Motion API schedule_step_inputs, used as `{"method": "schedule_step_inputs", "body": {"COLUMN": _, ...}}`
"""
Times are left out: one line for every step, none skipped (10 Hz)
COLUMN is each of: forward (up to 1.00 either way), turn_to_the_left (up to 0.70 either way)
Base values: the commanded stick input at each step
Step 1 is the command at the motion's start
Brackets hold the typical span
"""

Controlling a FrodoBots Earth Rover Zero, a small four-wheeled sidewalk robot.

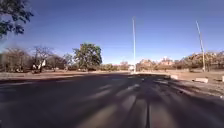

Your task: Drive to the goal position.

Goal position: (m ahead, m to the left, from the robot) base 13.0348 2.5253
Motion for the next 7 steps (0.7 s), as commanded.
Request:
{"method": "schedule_step_inputs", "body": {"forward": 0.49, "turn_to_the_left": 0.00}}
{"method": "schedule_step_inputs", "body": {"forward": 0.49, "turn_to_the_left": 0.00}}
{"method": "schedule_step_inputs", "body": {"forward": 0.49, "turn_to_the_left": 0.00}}
{"method": "schedule_step_inputs", "body": {"forward": 0.49, "turn_to_the_left": 0.00}}
{"method": "schedule_step_inputs", "body": {"forward": 0.48, "turn_to_the_left": 0.00}}
{"method": "schedule_step_inputs", "body": {"forward": 0.47, "turn_to_the_left": 0.00}}
{"method": "schedule_step_inputs", "body": {"forward": 0.47, "turn_to_the_left": 0.00}}
